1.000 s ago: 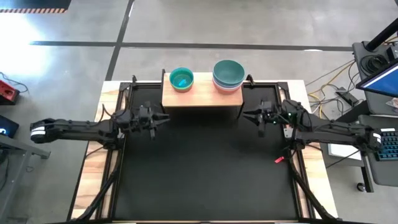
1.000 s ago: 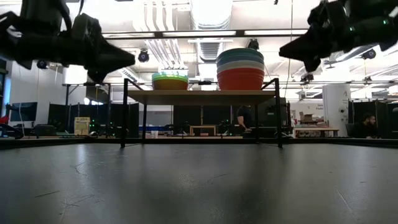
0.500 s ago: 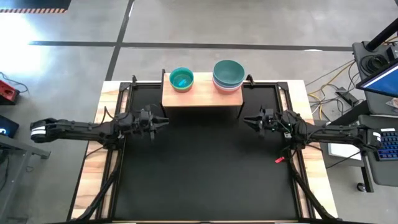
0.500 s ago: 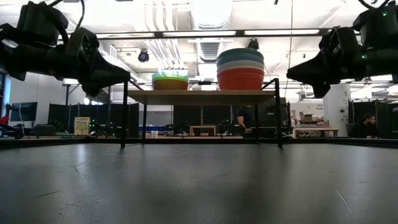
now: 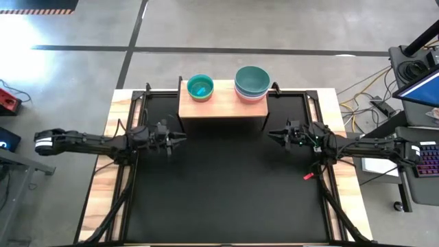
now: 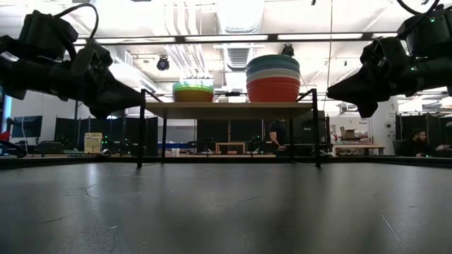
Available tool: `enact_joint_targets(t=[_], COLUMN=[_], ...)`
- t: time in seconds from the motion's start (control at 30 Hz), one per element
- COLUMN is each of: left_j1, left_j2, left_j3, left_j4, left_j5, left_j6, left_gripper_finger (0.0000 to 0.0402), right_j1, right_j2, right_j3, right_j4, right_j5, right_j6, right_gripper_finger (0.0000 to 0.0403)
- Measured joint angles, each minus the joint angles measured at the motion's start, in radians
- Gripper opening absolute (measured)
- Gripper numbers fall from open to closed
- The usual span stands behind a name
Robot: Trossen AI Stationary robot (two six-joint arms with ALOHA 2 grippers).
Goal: Place and stack bowls onto a shelf
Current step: Return to Home Position
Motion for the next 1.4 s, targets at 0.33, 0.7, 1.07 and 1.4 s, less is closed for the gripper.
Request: enact_joint_targets(t=[0.33,0.7,1.07,1.4], left_j1=[0.0,0.0,0.0,0.0], left_j2=[0.056,0.046,-0.208,-0.475], left_j3=[0.017,0.038,0.0,0.0], left_j4=[0.01,0.013,-0.046,-0.047], left_j5=[0.001,0.001,0.002,0.002], left_j6=[0.01,0.01,0.011,0.011], left_gripper_finger=[0.0084,0.0084,0.0084,0.0084], right_j1=[0.0,0.0,0.0,0.0], right_j2=[0.001,-0.009,-0.127,-0.225], right_j3=[0.0,-0.002,-0.002,-0.003], right_j4=[-0.007,-0.015,-0.026,-0.026], right_j5=[0.0,0.001,0.001,0.0], right_j6=[0.0,-0.001,-0.001,-0.001], right_gripper_finger=[0.0066,0.0066,0.0066,0.0066])
